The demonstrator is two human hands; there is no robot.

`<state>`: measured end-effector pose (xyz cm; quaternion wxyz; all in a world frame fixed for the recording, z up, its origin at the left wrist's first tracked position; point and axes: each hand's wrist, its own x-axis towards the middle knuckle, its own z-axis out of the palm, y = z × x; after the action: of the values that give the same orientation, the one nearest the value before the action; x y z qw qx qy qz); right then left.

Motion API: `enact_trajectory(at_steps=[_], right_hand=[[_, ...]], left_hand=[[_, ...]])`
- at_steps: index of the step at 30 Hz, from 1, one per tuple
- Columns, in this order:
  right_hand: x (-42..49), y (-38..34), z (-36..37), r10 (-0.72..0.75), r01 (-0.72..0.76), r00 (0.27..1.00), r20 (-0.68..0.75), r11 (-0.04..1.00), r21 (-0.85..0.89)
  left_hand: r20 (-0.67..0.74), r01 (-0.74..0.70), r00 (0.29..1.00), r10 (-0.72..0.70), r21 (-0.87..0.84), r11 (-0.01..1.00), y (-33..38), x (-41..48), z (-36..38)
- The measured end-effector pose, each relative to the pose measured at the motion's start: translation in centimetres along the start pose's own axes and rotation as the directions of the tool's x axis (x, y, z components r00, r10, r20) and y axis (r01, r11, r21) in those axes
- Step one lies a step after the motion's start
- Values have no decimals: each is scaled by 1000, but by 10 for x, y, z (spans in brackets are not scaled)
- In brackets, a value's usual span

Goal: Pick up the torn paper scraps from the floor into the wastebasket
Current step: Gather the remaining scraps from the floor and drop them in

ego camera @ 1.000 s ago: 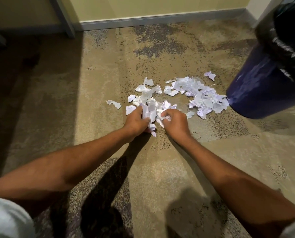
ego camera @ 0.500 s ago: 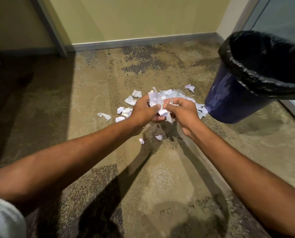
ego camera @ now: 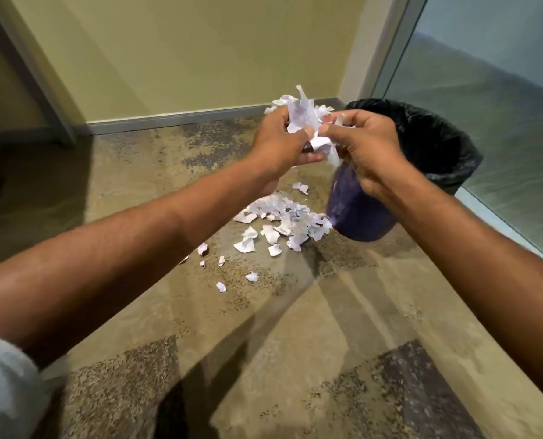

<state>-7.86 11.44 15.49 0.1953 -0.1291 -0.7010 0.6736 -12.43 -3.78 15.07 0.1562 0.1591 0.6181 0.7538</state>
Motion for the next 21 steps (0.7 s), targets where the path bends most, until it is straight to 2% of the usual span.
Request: enact_trajectory(at_steps=[5,11,17,21], right_hand=[[22,-27,-50,-14,19,997,-72,998,67],[41,-48,-109,-79,112,978,-194,980,166],[71,-27,-155,45,-6,961,-272,990,140],[92,1,-173,185,-159,934,-304,981,109]], left_hand=[[69,-61,996,59,26,998,24,26,56],[156,-141,979,131,51,989,37,62,122],[264,10,964,-28,71,997,17,86,166],[260,107,955,-143,149,983,-6,100,178]])
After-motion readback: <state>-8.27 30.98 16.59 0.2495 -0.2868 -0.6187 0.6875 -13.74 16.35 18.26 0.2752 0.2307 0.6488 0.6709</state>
